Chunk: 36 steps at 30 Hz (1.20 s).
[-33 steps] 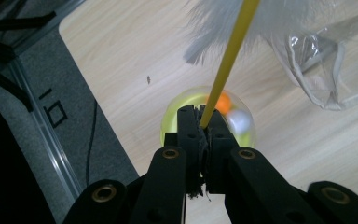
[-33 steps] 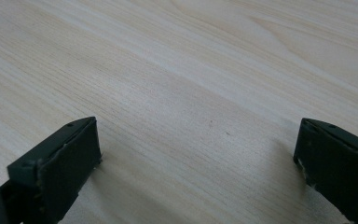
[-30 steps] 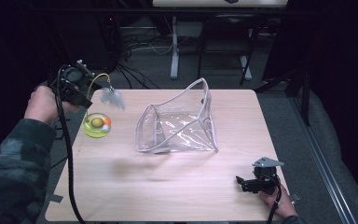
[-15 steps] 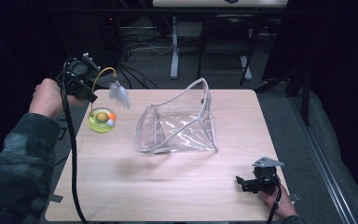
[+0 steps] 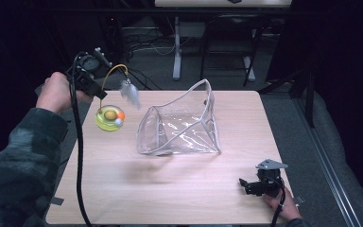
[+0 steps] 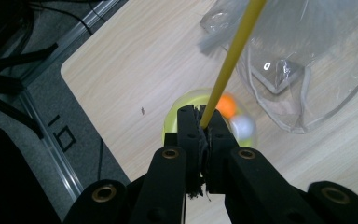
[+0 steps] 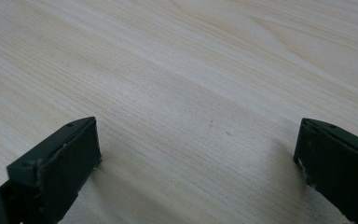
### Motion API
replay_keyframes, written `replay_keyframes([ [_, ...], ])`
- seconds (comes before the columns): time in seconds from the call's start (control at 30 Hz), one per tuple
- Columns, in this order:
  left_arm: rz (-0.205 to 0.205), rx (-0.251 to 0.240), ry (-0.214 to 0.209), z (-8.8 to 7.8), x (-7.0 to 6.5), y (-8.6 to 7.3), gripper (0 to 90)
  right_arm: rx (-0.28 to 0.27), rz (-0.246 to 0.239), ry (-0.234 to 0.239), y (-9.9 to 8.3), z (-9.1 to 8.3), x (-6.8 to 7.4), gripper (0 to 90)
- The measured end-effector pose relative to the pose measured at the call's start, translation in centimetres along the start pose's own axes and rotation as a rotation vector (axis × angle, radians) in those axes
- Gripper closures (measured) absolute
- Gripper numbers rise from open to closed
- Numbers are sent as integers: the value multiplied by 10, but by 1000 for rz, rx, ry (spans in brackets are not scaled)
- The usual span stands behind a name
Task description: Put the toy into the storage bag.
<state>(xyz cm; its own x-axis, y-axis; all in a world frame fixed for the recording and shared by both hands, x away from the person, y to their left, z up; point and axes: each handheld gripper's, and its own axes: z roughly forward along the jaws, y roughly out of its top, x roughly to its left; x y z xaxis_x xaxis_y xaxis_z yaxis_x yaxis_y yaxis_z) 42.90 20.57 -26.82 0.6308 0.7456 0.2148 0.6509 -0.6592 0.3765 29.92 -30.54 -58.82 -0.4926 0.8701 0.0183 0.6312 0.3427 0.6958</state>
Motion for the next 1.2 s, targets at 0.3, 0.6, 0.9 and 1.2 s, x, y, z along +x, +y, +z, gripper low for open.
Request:
replay_keyframes([
  [0.3, 38, -49, -32, -11, -10, 15, 879, -2, -9, -2, 0, 1, -1, 0],
  [0.6, 72, -48, -37, -12, -20, 29, 879, -3, -8, 2, 0, 0, -1, 0],
  [0.9, 91, -47, -57, -9, -29, 43, 879, -1, -10, -1, 0, 1, -1, 0],
  [1.2, 115, -61, -74, -8, -39, 54, 879, -1, -9, -1, 0, 0, -1, 0],
])
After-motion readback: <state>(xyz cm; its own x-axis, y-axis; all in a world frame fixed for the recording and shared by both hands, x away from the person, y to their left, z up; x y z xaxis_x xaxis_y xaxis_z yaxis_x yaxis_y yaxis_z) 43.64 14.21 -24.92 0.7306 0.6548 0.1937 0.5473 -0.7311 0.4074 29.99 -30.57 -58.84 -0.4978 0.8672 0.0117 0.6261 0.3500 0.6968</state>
